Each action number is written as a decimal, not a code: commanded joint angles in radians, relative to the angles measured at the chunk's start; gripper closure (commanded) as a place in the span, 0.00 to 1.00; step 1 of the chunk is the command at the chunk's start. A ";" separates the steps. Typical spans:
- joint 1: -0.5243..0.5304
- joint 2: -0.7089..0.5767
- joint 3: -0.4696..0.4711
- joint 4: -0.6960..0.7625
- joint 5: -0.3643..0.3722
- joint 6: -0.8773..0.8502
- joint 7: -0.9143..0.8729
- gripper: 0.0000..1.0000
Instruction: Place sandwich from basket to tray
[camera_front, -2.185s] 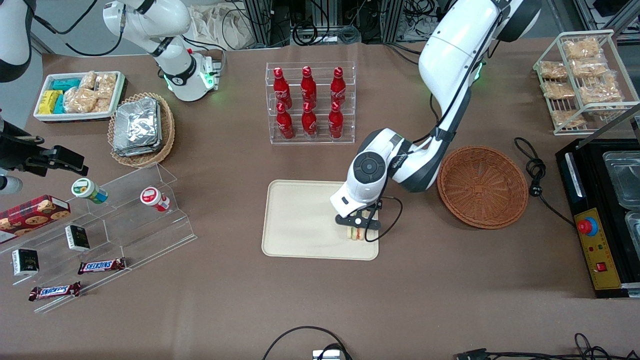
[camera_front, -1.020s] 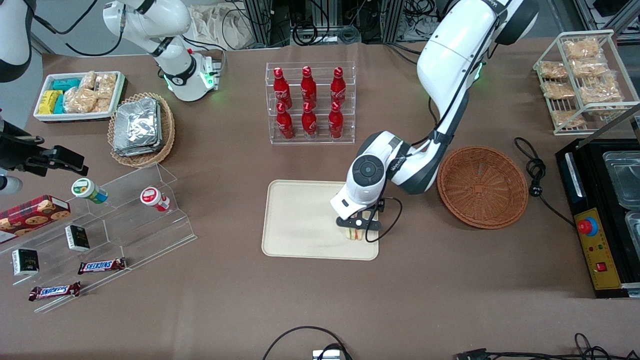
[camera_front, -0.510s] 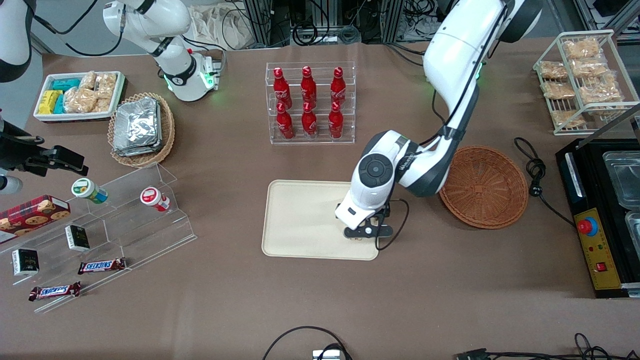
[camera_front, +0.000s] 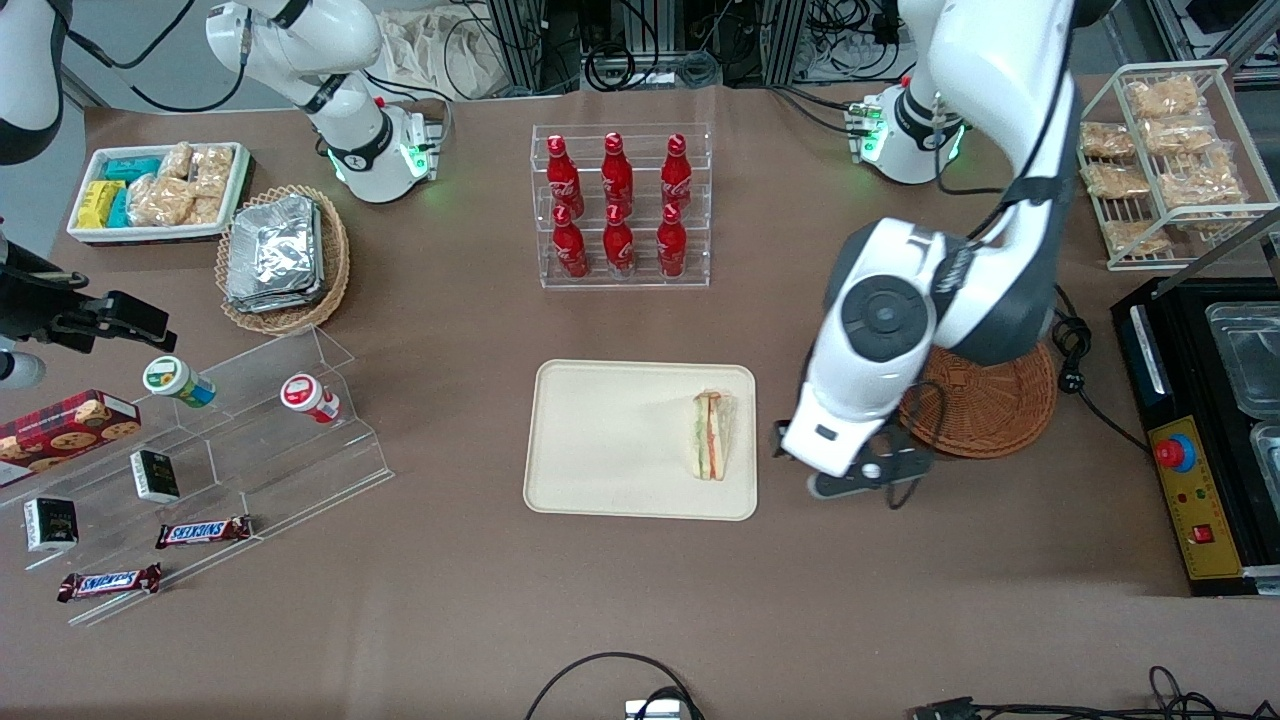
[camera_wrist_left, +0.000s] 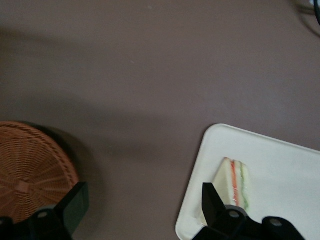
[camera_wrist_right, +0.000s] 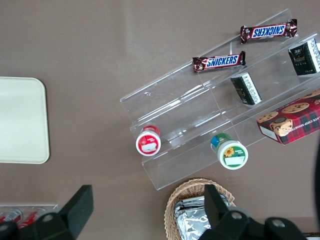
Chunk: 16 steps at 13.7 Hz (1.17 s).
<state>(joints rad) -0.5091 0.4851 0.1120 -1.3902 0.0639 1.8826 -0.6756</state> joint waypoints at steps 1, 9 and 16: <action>-0.003 -0.063 0.061 -0.013 0.010 -0.063 0.002 0.00; 0.161 -0.161 0.094 -0.019 -0.010 -0.175 0.325 0.00; 0.280 -0.253 0.081 -0.024 -0.012 -0.229 0.504 0.00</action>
<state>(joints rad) -0.2581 0.2834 0.2124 -1.3911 0.0614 1.6726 -0.1918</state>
